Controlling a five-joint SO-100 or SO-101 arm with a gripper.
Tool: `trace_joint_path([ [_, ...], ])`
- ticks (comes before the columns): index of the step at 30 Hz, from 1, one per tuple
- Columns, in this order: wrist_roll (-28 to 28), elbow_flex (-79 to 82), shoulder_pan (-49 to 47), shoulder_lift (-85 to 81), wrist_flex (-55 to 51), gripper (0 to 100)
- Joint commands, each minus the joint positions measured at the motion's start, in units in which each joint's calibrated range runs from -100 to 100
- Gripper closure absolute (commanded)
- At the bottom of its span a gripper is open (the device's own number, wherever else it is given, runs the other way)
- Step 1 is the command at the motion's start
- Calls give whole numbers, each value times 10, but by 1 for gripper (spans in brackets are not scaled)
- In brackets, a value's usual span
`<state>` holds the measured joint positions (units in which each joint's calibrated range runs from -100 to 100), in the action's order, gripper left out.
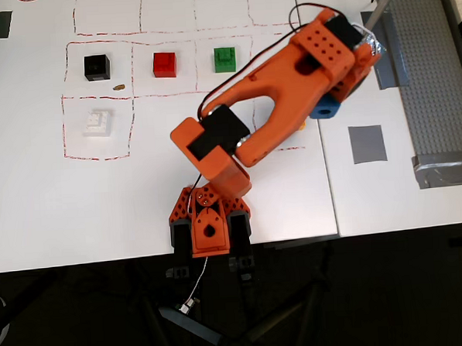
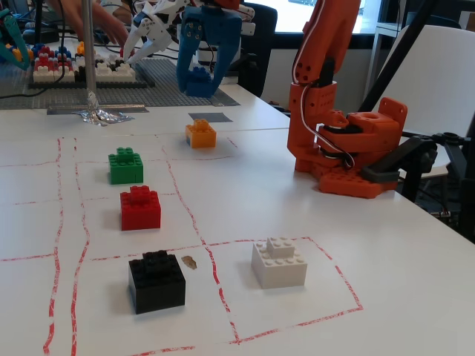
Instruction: Grab the block and put it in the grey marker
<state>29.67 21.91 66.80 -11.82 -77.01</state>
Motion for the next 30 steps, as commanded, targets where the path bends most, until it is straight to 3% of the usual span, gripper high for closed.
trace_joint_path([
  [1, 37, -69, 62, 15, 33, 99],
  [16, 139, -249, 233, 204, 93, 99],
  [30, 122, -304, 235, 312, 99, 99],
])
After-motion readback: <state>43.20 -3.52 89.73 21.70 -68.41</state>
